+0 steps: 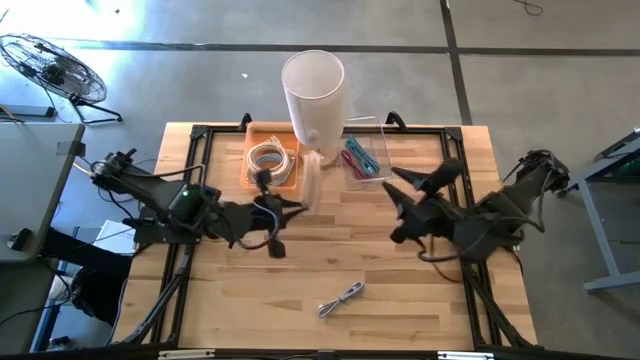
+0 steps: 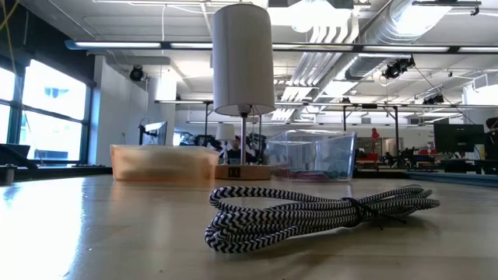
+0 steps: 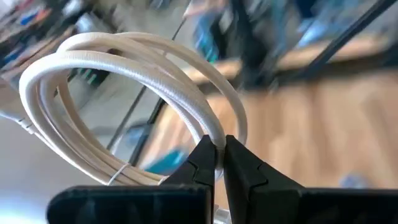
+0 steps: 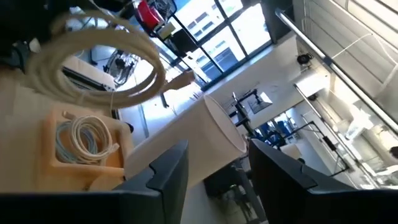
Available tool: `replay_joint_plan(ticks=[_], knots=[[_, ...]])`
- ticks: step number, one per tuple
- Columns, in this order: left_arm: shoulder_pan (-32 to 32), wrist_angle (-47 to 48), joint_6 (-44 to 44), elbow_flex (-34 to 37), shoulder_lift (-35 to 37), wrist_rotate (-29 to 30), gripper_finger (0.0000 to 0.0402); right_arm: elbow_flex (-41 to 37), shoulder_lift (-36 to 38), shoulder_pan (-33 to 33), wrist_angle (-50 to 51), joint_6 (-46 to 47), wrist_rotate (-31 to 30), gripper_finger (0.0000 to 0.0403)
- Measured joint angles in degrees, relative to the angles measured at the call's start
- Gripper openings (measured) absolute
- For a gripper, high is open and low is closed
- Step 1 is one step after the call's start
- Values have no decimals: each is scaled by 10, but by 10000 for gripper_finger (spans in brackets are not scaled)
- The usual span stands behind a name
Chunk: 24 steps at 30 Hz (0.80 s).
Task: Pick & Place USB Port
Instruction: Put the light brown HDMI cable into the orange bin
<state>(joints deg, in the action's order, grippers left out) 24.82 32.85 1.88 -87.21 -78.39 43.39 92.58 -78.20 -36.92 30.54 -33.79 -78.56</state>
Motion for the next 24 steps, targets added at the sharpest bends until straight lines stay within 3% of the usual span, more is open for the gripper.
replay_joint_plan(ticks=[3,7,13,18,24], knots=[[0,117,-62,0,2,25,7,0,20,-25,58,60,-13,157],[0,271,-171,0,0,3,7,0,54,-65,160,194,-12,149],[-7,450,-272,1,-3,-8,7,0,102,-113,270,373,82,146],[-55,482,-223,1,-4,-34,7,0,135,-118,310,442,163,145],[-161,508,-59,1,-25,-140,7,-1,150,-115,324,437,149,149]])
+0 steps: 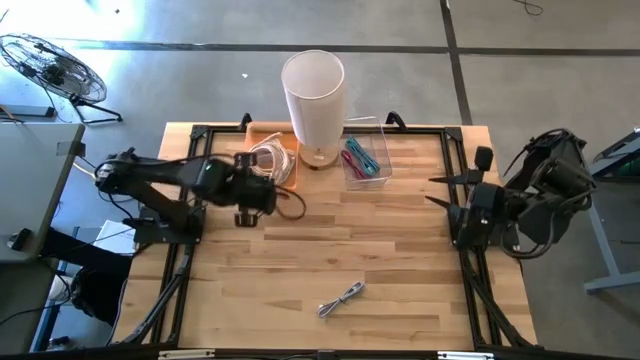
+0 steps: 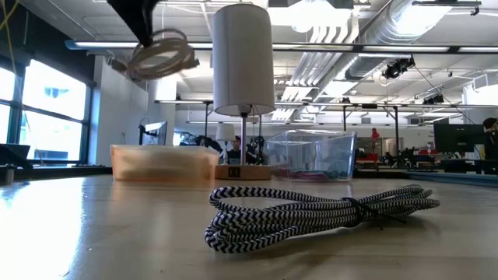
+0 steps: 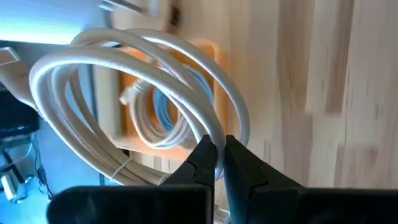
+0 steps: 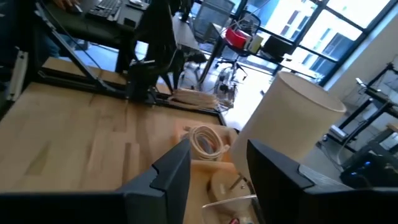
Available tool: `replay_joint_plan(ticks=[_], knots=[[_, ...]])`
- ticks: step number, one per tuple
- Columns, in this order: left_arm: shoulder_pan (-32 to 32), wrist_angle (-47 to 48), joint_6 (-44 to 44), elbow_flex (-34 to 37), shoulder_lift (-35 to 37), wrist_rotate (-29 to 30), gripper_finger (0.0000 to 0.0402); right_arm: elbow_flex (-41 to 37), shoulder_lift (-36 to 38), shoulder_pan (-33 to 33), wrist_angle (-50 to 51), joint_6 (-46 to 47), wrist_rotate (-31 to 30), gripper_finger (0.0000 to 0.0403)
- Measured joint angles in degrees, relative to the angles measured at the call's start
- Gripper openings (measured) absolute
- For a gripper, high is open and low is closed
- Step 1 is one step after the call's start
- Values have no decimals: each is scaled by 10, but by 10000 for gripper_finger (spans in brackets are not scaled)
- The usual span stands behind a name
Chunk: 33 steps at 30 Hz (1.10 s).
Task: Pick & Place USB Port
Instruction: Put the light brown HDMI cable into the orange bin
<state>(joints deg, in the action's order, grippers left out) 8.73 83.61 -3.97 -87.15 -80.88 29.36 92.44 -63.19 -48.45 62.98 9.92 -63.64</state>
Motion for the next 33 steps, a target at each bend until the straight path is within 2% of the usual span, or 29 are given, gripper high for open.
replay_joint_plan(ticks=[8,12,15,18,23,33], knots=[[-128,0,247,0,-24,-75,7,0,6,22,2,-11,-6,151],[-193,-3,325,0,-26,-107,7,0,10,35,2,-9,-7,150],[-226,-12,382,0,-26,-158,7,0,11,39,2,-9,-11,147],[-239,-7,427,7,-25,-179,7,0,13,45,5,-9,-16,145],[-270,-25,497,52,-25,-180,7,0,19,61,8,-9,-17,146],[-342,-194,544,162,-26,-205,7,0,22,101,21,-10,-10,146]])
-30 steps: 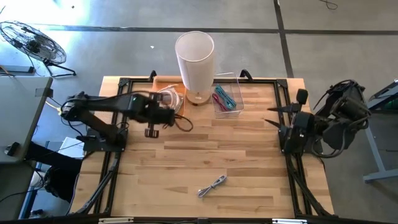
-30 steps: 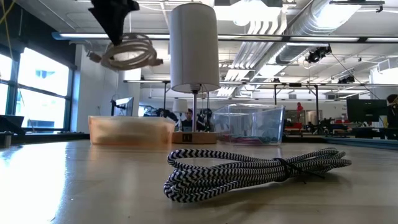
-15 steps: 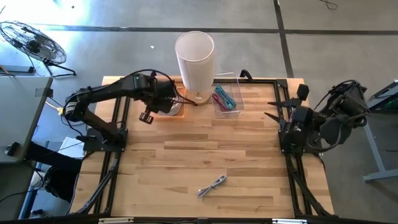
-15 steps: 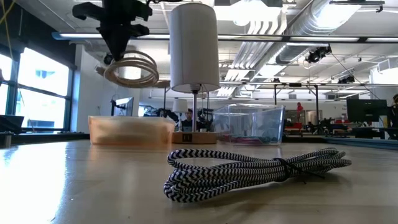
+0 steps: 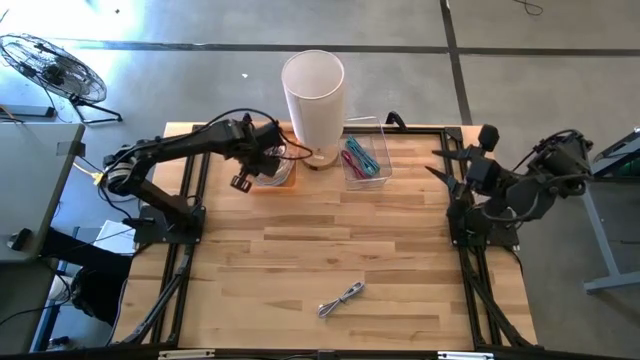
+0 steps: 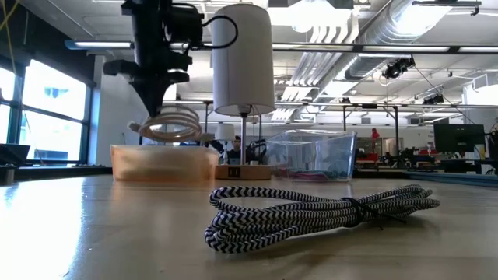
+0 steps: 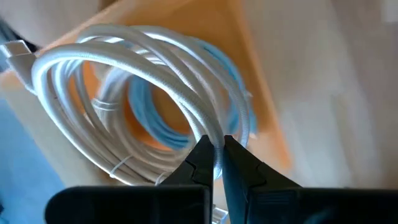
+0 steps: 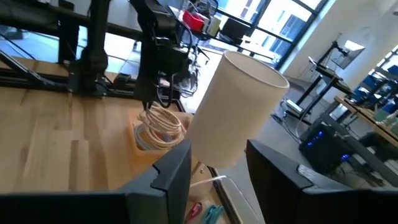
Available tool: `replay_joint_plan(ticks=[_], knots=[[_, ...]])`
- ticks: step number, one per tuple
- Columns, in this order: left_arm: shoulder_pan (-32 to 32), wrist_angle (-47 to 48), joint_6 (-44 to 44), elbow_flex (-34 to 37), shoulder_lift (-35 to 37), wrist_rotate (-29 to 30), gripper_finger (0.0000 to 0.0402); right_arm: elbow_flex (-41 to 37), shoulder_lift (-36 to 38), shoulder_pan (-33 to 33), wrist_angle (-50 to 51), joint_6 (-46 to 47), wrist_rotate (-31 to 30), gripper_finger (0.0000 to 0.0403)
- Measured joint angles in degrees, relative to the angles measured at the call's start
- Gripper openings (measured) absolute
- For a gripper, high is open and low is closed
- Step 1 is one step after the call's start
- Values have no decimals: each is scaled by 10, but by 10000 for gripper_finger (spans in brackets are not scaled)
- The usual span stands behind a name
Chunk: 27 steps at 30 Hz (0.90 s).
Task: Pick & Place USB Port
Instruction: Put the light brown HDMI cable into the orange bin
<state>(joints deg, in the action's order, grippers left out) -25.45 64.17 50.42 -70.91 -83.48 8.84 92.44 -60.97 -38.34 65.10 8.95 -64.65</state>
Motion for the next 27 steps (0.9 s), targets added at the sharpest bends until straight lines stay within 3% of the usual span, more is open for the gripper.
replay_joint_plan(ticks=[16,27], knots=[[-105,-54,60,12,0,-22,8,0,0,60,1,14,76,142],[-117,-84,63,12,0,-69,22,0,0,84,0,14,79,142]])
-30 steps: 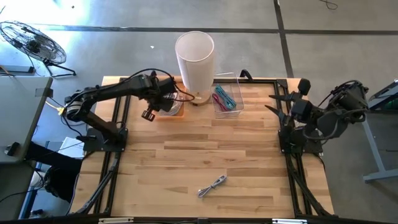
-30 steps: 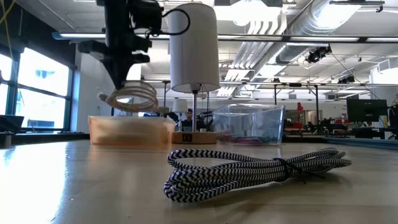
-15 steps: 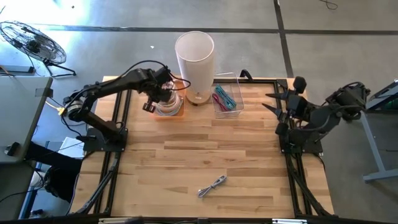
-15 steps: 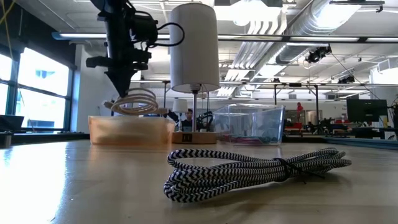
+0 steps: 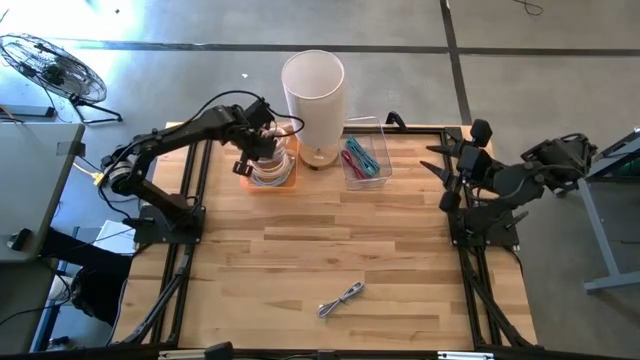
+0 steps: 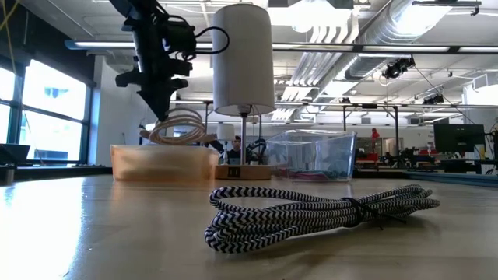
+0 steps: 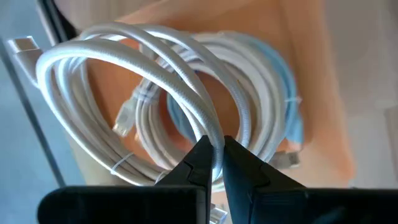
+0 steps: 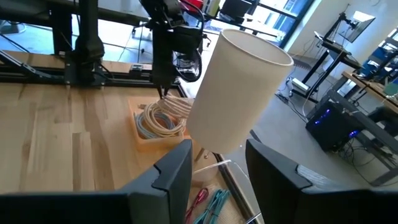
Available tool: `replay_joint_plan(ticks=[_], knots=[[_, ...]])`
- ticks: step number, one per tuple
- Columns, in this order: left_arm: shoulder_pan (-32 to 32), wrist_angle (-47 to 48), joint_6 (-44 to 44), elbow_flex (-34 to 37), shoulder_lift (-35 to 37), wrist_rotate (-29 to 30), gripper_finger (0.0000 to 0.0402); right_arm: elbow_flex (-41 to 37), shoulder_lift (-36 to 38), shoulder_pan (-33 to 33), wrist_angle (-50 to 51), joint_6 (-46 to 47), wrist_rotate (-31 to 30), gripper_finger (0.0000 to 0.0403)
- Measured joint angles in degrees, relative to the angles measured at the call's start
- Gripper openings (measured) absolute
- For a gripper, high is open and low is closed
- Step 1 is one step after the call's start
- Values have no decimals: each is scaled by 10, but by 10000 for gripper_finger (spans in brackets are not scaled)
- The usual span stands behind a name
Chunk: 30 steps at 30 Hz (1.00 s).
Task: Pick & Place USB Port
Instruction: Put the light brown HDMI cable into the orange bin, then put the white USB cable into the transparent bin
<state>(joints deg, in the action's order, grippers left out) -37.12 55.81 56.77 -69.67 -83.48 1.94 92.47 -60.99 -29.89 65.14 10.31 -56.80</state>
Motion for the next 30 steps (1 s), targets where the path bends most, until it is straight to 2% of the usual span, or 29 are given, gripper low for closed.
replay_joint_plan(ticks=[13,16,19,25,30], knots=[[0,0,0,0,0,-1,25,0,0,4,0,0,0,142],[0,0,0,0,0,-1,37,0,0,4,0,0,5,142],[0,0,-9,0,0,13,69,0,0,4,0,1,22,142],[0,-8,-59,0,0,50,162,0,-1,4,0,10,26,142],[1,26,-78,0,0,109,216,0,-1,4,6,2,28,142]])
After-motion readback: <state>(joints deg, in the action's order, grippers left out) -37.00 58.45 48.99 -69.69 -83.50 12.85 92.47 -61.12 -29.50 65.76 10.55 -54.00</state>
